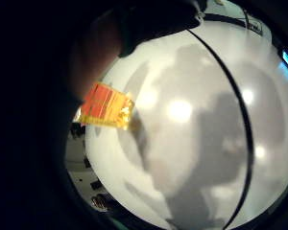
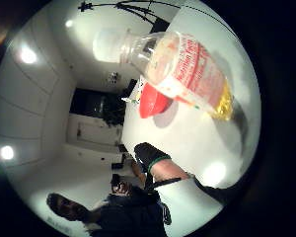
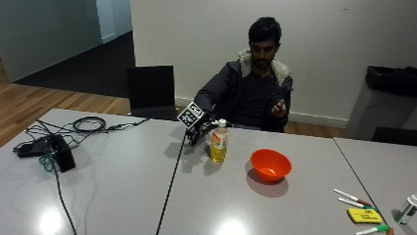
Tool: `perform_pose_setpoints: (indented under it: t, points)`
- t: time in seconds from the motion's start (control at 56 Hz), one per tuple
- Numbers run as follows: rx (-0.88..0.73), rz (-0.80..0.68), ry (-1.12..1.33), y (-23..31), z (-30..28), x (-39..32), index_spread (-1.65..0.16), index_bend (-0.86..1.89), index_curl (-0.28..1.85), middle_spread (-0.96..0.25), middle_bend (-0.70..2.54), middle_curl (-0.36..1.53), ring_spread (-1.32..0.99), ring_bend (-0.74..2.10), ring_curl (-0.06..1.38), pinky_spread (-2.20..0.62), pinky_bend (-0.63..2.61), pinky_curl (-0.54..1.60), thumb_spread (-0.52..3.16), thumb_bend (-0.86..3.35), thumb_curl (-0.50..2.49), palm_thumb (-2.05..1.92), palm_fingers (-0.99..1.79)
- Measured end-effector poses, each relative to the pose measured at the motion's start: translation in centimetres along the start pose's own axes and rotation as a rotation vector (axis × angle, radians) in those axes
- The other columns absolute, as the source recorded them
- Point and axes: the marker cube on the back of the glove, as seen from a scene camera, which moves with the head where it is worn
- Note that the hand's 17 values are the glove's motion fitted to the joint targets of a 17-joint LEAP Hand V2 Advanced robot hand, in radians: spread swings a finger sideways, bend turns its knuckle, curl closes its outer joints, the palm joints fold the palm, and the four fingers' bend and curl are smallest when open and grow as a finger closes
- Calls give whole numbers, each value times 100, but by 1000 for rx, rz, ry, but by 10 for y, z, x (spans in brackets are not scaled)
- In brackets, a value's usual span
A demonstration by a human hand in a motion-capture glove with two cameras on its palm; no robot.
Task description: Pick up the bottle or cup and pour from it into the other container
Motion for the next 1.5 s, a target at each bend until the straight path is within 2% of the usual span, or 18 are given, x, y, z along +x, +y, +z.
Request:
perform_pose_setpoints:
  t: [0.214,0.321,0.536,0.678,0.91,1.071,1.25,1.303,1.339,1.41,1.5]
  points:
    - [69,-28,-196,-28,32,2,-20,17,31,21,18,27,27,25,19,39,61,26,77,-2,38,49,13]
    - [80,-24,-278,-36,43,3,-21,11,27,18,23,29,24,37,22,38,65,26,76,-1,39,58,37]
    - [151,-62,-353,-39,53,6,-29,15,29,-13,30,34,-6,60,32,26,50,24,69,4,44,89,104]
    - [145,-62,-342,-48,52,1,-30,12,31,-21,28,36,-14,57,35,16,49,27,66,-1,45,96,109]
    - [167,-80,-292,-39,28,-17,-30,11,29,-25,26,38,-18,55,35,11,47,29,64,-3,45,99,112]
    - [242,-157,-154,-40,-14,-64,-30,11,28,-25,26,39,-18,54,36,10,46,30,65,-3,45,100,112]
    - [298,-273,155,-50,-48,-117,-30,11,28,-26,25,40,-19,53,36,9,45,31,65,-3,45,100,111]
    - [246,-290,262,-52,-54,-133,-30,11,28,-26,25,40,-19,53,36,9,45,31,65,-3,45,100,111]
    - [194,-301,327,-48,-55,-140,-30,11,27,-27,25,40,-19,53,36,9,45,31,65,-3,45,100,111]
    - [288,-358,416,-64,-45,-152,-30,11,27,-27,25,41,-19,53,37,9,44,31,65,-3,45,100,111]
    - [242,-354,574,-71,-31,-165,-30,11,27,-27,24,41,-19,52,37,9,44,32,65,-3,45,100,111]
